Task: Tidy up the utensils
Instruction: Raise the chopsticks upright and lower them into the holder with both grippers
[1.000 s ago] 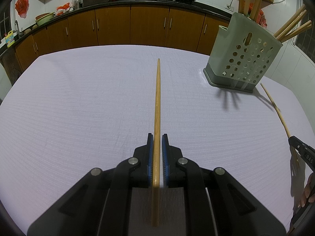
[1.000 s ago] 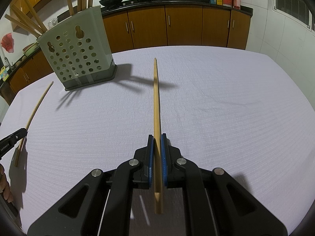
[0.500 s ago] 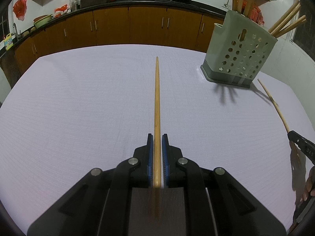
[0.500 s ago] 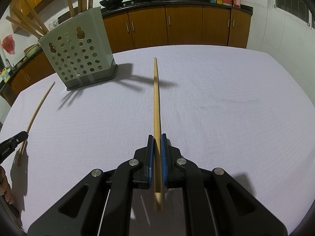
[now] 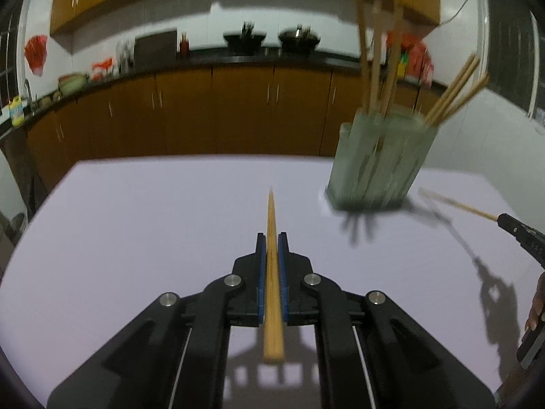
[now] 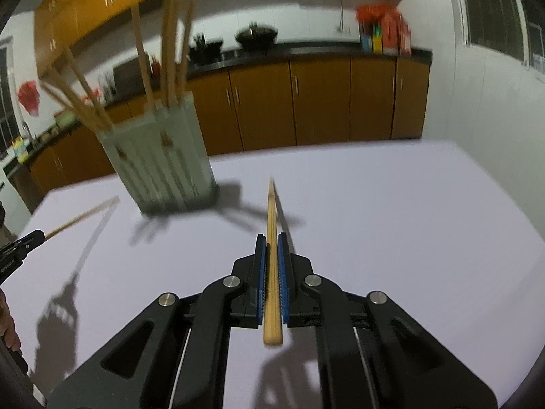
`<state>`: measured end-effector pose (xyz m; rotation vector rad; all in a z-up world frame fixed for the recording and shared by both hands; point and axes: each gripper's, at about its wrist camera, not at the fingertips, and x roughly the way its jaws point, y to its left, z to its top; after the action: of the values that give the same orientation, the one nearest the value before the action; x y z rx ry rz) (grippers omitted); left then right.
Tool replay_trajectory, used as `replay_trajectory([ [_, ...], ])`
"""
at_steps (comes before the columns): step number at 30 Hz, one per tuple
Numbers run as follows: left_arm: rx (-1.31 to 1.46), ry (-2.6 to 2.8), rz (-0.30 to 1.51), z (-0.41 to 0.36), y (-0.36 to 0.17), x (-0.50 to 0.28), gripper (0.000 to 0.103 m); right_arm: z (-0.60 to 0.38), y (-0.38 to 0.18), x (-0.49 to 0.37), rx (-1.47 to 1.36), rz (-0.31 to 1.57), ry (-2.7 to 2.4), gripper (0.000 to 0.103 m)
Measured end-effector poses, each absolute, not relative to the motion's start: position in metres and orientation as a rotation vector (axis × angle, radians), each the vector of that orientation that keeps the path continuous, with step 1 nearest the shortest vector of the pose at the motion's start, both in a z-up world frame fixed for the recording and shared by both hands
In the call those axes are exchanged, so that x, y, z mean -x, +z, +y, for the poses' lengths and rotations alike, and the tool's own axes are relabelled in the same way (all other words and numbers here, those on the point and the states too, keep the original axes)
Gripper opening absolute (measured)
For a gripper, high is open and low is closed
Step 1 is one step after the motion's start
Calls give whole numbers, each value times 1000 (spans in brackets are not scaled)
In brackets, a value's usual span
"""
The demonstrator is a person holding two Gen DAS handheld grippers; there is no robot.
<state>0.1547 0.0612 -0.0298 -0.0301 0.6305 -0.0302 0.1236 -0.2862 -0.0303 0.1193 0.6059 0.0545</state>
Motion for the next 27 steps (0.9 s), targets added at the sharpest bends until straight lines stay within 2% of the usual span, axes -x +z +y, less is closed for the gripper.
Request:
replay_trajectory([
  [10,57,-99,490,55,27,-149,8,-272,8,-124,-130,479,85,8],
  [27,76,-239,292,3,99,-147,8,-253,85,-107,-161,257,201,8],
])
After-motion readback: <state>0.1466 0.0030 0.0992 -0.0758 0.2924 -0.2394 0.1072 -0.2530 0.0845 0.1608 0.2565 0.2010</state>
